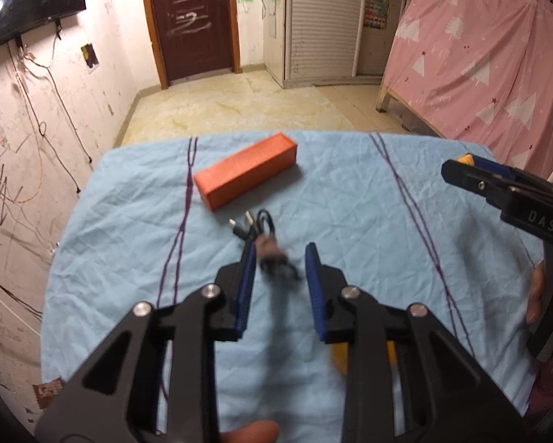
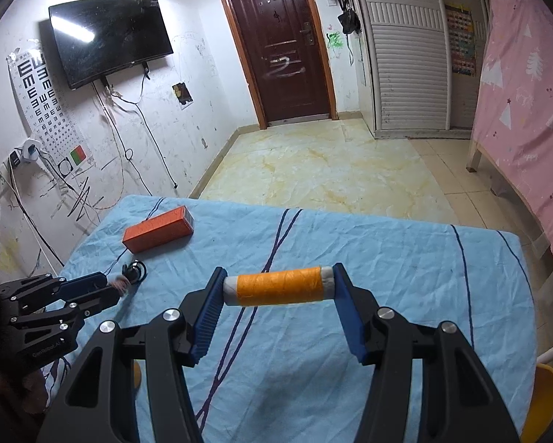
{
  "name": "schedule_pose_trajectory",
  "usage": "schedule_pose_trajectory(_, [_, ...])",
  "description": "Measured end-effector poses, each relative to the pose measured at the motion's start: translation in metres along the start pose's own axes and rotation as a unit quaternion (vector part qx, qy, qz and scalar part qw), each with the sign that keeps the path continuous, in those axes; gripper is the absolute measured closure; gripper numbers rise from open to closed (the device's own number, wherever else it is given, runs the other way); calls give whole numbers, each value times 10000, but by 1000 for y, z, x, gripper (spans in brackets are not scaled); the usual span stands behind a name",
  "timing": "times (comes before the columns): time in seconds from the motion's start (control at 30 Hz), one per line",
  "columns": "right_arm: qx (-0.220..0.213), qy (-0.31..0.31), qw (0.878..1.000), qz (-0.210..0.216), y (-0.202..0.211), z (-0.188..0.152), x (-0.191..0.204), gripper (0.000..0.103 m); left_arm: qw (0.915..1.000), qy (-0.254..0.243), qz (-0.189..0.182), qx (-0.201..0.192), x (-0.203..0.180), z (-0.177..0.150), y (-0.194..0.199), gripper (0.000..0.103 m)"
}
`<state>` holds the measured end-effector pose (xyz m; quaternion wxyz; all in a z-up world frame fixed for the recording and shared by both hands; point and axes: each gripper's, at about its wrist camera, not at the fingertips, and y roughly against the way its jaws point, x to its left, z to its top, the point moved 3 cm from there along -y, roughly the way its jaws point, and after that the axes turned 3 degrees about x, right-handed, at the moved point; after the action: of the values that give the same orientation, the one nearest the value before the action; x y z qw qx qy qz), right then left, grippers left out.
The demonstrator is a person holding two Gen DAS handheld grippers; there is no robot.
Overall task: Collect trash
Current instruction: 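Close the left tool on the black cable while the right tool holds the spool, then carry the black cable and orange spool over the yellow bin with both tools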
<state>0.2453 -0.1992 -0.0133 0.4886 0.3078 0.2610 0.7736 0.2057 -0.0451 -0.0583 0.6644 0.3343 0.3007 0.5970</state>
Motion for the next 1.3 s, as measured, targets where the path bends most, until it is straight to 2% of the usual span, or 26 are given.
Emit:
schedule_pose_trajectory(0.2, [-164,-109,9998,21,16,-3,-6,52,9998,-151,45,-150,-10,5,13,88])
schedule_pose_trajectory(0.37, [-186,-208,9996,37,21,-7,-15,52,9998,-40,136,158,-2,2,1,88])
schedule_pose_trajectory(0.43, [-189,-232,9995,55,21,-8,-16,52,9994,-38,221,266,2,-1,-4,83])
schedule_pose_trajectory(0.5, [-202,-242,9995,82,22,-8,-16,52,9987,-12,307,405,5,-6,-12,69])
schedule_pose_trajectory(0.63, [-212,-199,9995,96,22,-8,-13,52,9975,8,366,597,7,-12,-23,69])
schedule_pose_trajectory(0.73, [-232,-200,9995,98,25,-9,-13,52,9977,-26,397,546,5,-14,-24,72])
schedule_pose_trajectory(0.77, [-246,-205,9994,96,26,-8,-13,52,9980,-34,333,544,3,-15,-24,82])
schedule_pose_trajectory(1.03, [-589,-224,9980,24,55,-6,-17,52,9993,-57,199,304,-5,-10,-12,83])
schedule_pose_trajectory(1.3, [-1149,-521,9917,-257,112,-12,-55,52,9991,-407,-52,-124,-51,11,24,82])
